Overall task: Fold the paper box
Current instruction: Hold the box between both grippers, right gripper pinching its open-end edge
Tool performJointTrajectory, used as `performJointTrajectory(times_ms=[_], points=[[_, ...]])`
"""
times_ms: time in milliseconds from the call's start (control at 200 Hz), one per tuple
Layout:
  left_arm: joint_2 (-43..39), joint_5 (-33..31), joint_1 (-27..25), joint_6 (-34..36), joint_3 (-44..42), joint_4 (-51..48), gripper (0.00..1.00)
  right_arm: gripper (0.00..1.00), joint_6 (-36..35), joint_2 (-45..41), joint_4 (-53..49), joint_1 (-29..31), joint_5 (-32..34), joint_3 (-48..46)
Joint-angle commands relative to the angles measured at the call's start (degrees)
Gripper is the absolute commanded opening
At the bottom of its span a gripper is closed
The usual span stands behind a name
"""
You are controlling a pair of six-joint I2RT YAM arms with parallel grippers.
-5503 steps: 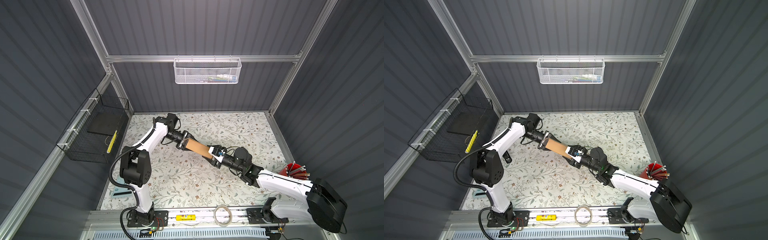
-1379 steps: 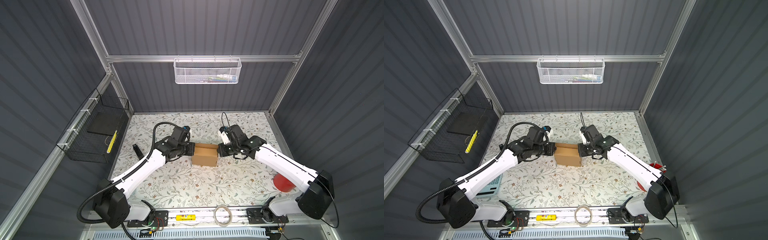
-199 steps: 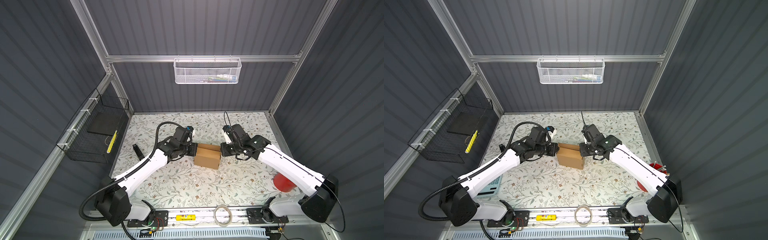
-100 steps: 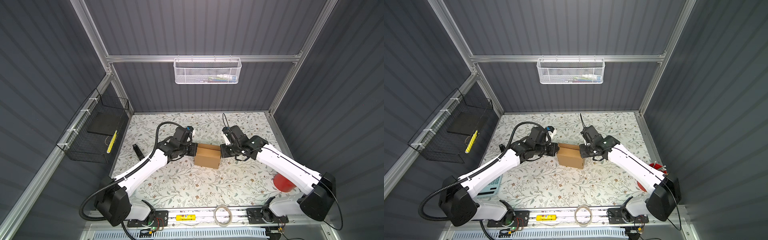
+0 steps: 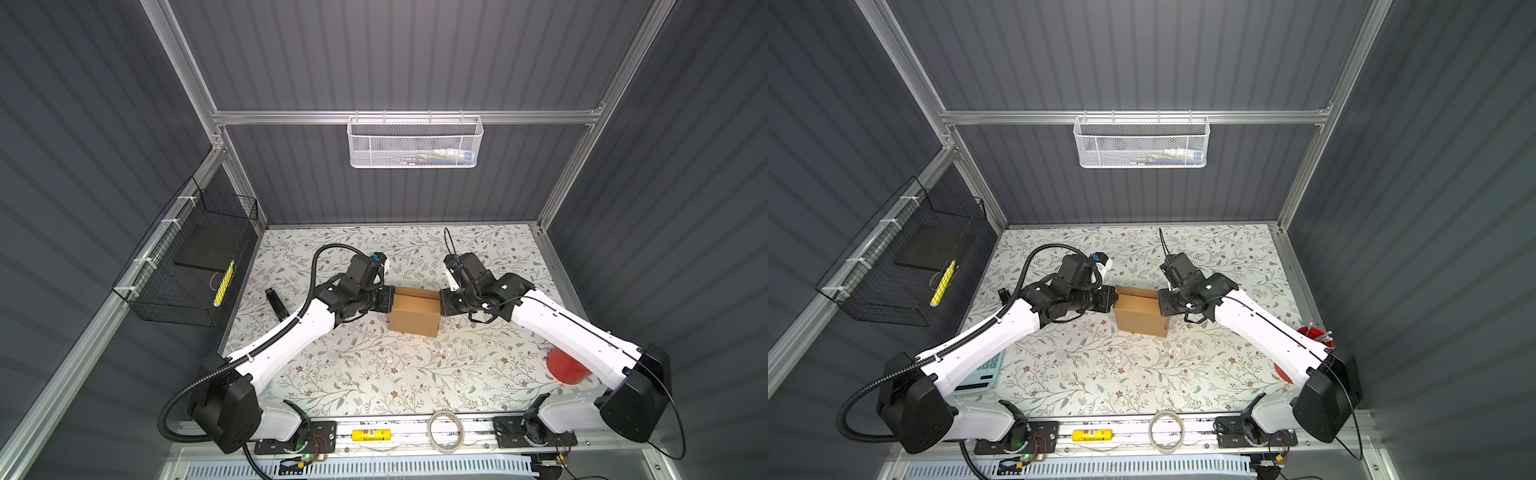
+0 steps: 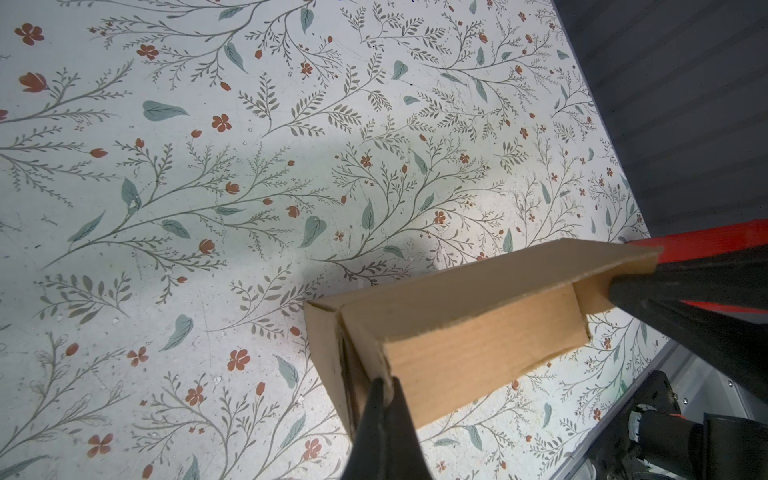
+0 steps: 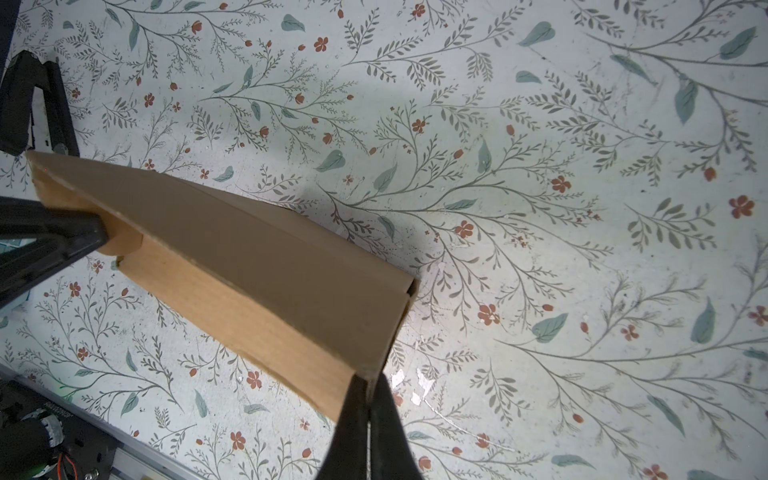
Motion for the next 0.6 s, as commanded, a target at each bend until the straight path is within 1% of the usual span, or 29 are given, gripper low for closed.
performJointTrajectory(times_ms=[0,595], points=[[-0.21,-1.52,-0.37,0.78,-1.87,-5.91,0.00,0.05,-0.43,1.31,-1.60,0.64,-0.52,-1.49],[0.17,-7.01,-0.36,6.41,-0.18,-10.65,0.00,0.05,-0.33,1.39,-1.82,0.66,-0.46,-1.23]])
